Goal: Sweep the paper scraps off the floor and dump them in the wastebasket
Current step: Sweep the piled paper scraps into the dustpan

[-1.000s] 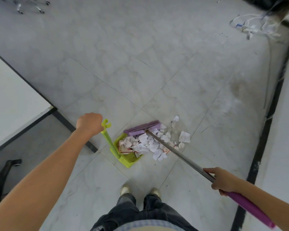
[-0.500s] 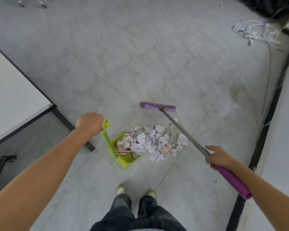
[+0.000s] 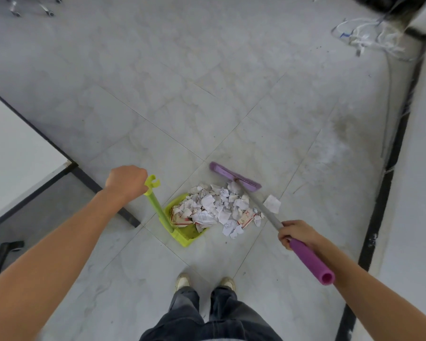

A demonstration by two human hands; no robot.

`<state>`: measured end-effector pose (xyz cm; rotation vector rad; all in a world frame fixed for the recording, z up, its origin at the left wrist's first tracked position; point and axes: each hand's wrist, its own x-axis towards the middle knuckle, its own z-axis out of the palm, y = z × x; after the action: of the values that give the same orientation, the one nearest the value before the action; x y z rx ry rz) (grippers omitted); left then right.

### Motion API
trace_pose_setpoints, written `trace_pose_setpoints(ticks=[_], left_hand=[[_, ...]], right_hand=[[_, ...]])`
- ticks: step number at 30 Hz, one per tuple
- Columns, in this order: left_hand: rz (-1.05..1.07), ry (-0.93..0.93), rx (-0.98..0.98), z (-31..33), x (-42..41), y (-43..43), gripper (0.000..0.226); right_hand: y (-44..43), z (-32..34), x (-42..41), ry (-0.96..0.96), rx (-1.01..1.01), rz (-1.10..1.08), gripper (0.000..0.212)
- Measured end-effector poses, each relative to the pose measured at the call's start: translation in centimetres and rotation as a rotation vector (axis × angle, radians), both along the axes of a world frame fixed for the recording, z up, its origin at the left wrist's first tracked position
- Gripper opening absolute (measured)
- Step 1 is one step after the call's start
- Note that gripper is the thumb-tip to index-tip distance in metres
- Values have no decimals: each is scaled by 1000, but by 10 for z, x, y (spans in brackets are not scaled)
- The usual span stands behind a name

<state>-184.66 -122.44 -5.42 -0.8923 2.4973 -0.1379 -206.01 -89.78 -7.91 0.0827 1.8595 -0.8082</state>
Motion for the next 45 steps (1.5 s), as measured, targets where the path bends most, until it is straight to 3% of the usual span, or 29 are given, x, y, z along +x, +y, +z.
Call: trace_pose_setpoints(ticks=[7,15,20,24,37,38,41,42,45], left_hand=[[0,8,-14,3,-4,-3,29],[64,48,0,0,-1,-1,25],[88,79,-5,-1,-1,-1,18],[88,107,-8,-4,-1,-1,14],[86,101,-14,0,0,4,13],[86,97,-16,1,0,4,15],[63,79,-8,2,-1,3,18],[55,73,-6,2,0,2,20],[44,64,1,1,5,-2,21]], right_hand=[[30,49,-9,-265,-96,-187,18],[3,60,17,96,46,306,40],[-35,41,27,93,38,370,7],[-43,40,31,-18,12,355,7],[-14,90,49,-612,-131,-87,2],[-13,94,50,-654,-177,-116,15],[-2,102,38,-710,-288,-168,80],[2,107,33,-709,-303,-160,89],[10,124,20,-641,-331,-139,88]])
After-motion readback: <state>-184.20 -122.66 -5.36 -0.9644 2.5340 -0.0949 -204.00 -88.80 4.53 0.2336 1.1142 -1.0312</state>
